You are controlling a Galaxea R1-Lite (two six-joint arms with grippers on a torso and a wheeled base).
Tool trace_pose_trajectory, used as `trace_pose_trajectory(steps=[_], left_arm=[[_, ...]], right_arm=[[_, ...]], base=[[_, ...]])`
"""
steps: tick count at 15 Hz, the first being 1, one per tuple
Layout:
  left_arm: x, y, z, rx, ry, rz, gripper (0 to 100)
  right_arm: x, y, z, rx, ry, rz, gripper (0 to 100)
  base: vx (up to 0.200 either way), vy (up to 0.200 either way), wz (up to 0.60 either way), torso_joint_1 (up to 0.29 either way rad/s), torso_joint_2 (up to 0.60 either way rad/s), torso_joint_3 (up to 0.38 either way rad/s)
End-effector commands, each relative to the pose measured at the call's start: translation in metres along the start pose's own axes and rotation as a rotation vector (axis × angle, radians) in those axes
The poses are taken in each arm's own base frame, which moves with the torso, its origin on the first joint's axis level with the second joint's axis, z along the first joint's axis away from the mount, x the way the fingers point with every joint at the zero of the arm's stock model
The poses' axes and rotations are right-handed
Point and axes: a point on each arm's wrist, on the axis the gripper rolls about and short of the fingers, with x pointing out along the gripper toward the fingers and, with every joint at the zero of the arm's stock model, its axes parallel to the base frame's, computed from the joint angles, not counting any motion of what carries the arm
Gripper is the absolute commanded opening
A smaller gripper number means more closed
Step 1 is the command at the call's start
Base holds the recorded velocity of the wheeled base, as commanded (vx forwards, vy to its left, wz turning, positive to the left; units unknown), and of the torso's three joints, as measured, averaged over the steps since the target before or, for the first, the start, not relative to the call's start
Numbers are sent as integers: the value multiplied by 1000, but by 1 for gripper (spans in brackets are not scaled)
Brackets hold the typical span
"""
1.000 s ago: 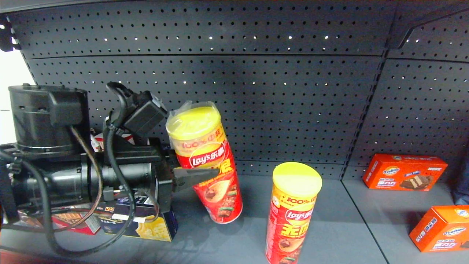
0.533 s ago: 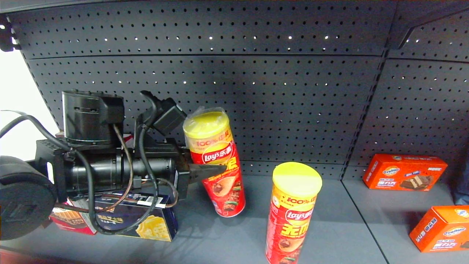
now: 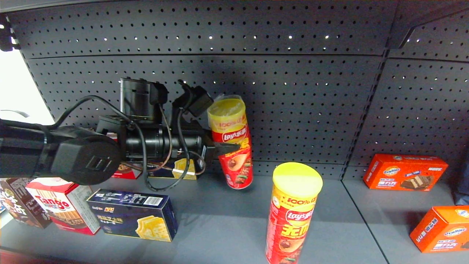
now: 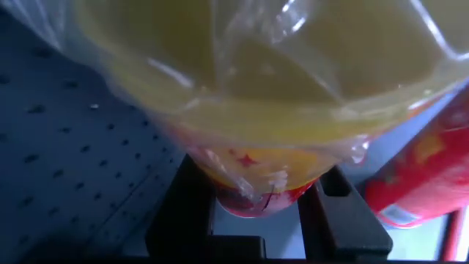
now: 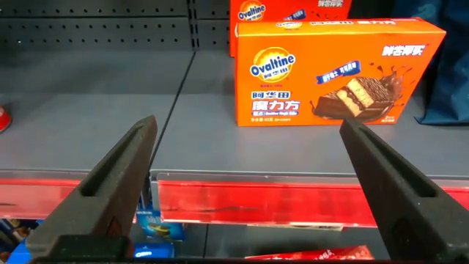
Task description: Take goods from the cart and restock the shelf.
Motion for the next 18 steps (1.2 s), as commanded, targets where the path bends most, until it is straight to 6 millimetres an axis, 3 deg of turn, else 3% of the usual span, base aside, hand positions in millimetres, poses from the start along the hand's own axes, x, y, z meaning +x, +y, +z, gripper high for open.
trace_pose_trajectory(steps=[1, 9, 18], left_arm=[[23, 4, -19, 6, 53, -30, 0], [68, -5, -19, 52, 60, -104, 0], [89, 2, -16, 46, 75, -119, 0]], right_arm=[[0, 0, 0, 0, 2, 0, 100], [0, 0, 0, 0, 2, 0, 100], [0, 0, 0, 0, 2, 0, 100]], base=[[0, 0, 0, 0, 0, 0], [0, 0, 0, 0, 0, 0], [0, 0, 0, 0, 0, 0]])
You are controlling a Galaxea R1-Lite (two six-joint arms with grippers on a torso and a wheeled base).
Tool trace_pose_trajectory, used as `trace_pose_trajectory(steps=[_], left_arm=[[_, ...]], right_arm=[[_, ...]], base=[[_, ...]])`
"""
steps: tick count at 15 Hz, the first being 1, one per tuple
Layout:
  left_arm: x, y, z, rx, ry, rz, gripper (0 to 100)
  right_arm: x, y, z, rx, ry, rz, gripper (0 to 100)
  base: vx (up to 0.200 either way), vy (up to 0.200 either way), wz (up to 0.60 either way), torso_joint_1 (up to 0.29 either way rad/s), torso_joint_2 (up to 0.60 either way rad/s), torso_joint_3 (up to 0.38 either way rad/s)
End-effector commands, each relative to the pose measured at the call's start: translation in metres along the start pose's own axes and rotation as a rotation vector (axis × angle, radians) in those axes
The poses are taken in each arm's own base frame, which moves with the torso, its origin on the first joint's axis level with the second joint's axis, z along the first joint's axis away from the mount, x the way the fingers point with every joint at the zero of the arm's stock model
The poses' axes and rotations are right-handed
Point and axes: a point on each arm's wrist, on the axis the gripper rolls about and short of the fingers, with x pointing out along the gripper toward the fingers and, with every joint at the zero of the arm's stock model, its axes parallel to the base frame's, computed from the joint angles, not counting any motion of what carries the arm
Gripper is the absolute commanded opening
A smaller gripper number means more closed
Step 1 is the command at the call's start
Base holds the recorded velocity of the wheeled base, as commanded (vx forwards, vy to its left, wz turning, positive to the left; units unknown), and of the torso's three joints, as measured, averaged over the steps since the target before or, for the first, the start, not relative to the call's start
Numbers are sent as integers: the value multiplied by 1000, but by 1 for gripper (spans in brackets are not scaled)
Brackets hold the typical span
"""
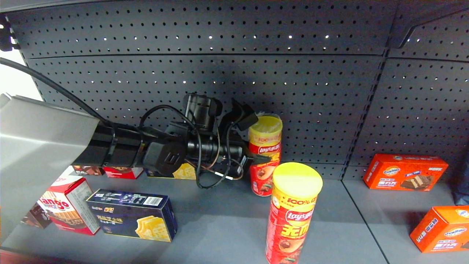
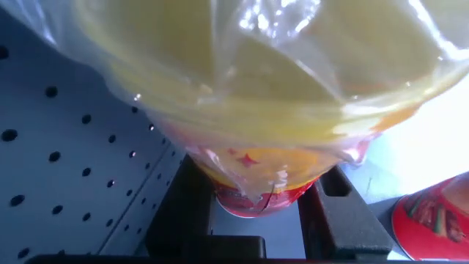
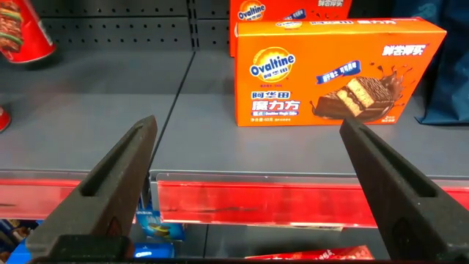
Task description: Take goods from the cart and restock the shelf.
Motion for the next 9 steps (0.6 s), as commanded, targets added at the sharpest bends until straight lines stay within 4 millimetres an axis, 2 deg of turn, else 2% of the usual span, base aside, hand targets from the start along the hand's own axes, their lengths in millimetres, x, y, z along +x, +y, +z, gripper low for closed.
trace_pose_trajectory(steps=[1, 9], left_arm=[[3, 1, -3, -4, 7, -3, 0], [15, -1, -12, -12, 27, -21, 0]], right_arm=[[0, 0, 0, 0, 2, 0, 100], [0, 0, 0, 0, 2, 0, 100]], base=[[0, 0, 0, 0, 0, 0], [0, 0, 0, 0, 0, 0]])
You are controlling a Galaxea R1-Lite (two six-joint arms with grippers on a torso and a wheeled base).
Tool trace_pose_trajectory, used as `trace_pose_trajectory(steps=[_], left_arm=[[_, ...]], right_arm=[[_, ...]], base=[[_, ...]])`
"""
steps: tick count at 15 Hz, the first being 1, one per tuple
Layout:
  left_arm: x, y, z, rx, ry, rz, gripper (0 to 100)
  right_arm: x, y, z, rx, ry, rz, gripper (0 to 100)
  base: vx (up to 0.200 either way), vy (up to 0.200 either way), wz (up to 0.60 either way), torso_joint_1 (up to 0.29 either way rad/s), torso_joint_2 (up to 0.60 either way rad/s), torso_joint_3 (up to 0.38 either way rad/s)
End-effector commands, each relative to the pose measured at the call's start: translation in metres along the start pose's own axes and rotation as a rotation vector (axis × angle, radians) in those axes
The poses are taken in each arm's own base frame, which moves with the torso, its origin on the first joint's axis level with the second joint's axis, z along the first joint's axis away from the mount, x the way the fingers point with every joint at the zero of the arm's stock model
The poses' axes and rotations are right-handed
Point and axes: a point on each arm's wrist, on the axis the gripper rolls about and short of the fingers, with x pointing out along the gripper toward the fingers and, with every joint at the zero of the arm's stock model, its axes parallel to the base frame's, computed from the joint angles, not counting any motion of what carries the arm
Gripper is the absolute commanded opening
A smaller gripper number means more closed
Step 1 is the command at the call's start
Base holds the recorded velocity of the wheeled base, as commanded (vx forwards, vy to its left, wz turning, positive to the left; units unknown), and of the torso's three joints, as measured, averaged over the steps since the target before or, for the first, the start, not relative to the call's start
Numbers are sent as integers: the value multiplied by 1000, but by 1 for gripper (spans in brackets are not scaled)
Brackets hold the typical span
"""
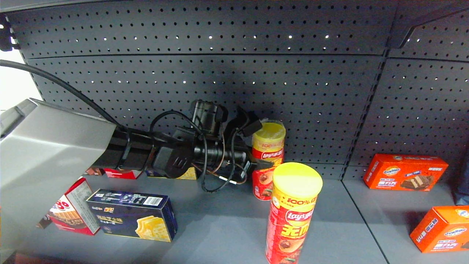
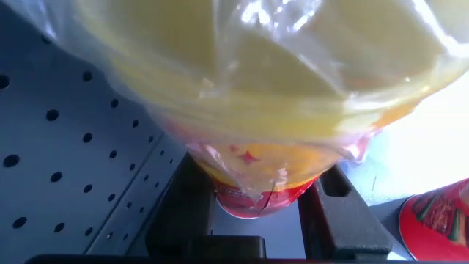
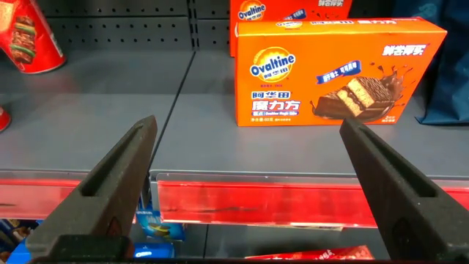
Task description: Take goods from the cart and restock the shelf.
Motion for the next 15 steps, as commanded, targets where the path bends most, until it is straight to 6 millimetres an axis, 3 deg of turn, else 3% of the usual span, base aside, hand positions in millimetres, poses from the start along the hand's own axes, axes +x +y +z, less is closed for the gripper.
trace_pose_trajectory(steps=[1, 4, 5, 9, 12, 15], left_arm=[[3, 0, -3, -5, 8, -3, 0], [5, -2, -4, 3, 10, -10, 0], [6, -3, -3, 5, 10, -12, 100], [4, -8, -9, -2, 29, -16, 100], [-22, -16, 0, 1, 18, 15, 100], [-55, -28, 16, -21, 26, 178, 100]], right_arm=[[0, 0, 0, 0, 1, 0, 100], [0, 0, 0, 0, 1, 0, 100], [0, 0, 0, 0, 1, 0, 100], [0, 0, 0, 0, 1, 0, 100], [0, 0, 0, 0, 1, 0, 100], [0, 0, 0, 0, 1, 0, 100]], base=[[0, 0, 0, 0, 0, 0], [0, 0, 0, 0, 0, 0], [0, 0, 0, 0, 0, 0], [0, 0, 0, 0, 0, 0], [0, 0, 0, 0, 0, 0], [0, 0, 0, 0, 0, 0]])
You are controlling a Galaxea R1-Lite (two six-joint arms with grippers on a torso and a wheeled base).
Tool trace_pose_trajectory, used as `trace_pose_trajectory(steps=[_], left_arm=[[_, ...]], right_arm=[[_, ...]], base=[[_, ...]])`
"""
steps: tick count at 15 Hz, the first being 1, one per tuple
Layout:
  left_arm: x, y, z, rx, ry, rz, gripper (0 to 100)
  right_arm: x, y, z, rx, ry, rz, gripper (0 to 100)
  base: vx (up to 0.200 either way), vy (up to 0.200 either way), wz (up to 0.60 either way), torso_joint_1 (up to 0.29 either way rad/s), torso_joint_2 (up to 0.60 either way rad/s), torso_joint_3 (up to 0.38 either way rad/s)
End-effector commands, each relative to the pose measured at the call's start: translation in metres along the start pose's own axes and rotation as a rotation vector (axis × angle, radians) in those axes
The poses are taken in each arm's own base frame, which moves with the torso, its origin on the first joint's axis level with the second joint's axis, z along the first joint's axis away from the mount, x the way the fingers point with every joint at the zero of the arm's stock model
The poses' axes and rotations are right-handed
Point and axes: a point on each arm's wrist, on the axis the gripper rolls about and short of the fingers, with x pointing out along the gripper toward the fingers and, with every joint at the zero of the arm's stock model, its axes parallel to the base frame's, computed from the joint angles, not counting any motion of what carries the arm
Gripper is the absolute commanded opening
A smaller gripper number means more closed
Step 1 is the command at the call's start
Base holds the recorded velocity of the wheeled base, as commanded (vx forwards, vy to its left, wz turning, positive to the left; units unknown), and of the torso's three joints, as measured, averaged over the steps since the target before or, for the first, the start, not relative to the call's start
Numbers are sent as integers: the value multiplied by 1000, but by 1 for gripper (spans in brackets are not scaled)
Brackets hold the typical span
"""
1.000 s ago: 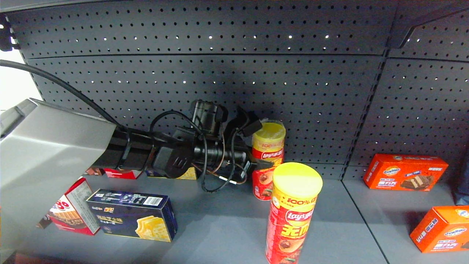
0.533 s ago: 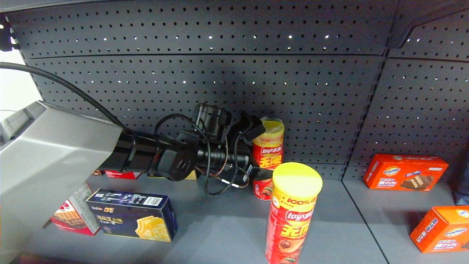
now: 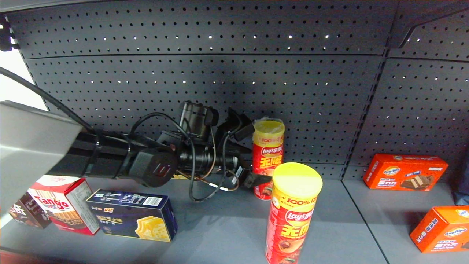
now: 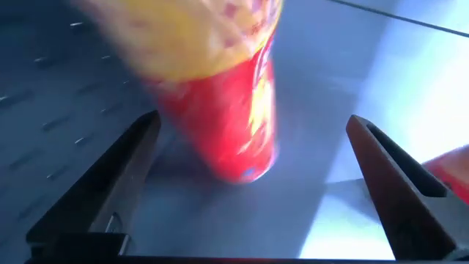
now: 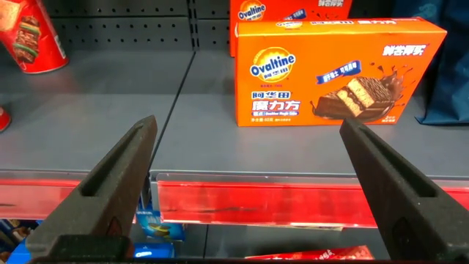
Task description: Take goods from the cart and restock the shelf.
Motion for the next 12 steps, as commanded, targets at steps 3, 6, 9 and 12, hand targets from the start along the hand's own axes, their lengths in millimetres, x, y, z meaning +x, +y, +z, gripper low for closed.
trace_pose_trajectory(steps=[3, 6, 9, 12], left_arm=[[-46, -15, 16, -57, -19, 151, 100], [-58, -22, 11, -55, 13, 266, 100], [-52, -20, 9, -45, 7, 350, 100], [-35, -22, -2, -26, 66, 406, 100]], right_arm=[[0, 0, 0, 0, 1, 0, 100], [0, 0, 0, 0, 1, 0, 100], [0, 0, 0, 0, 1, 0, 100], [0, 0, 0, 0, 1, 0, 100]], base=[[0, 0, 0, 0, 0, 0], [0, 0, 0, 0, 0, 0], [0, 0, 0, 0, 0, 0], [0, 0, 0, 0, 0, 0]])
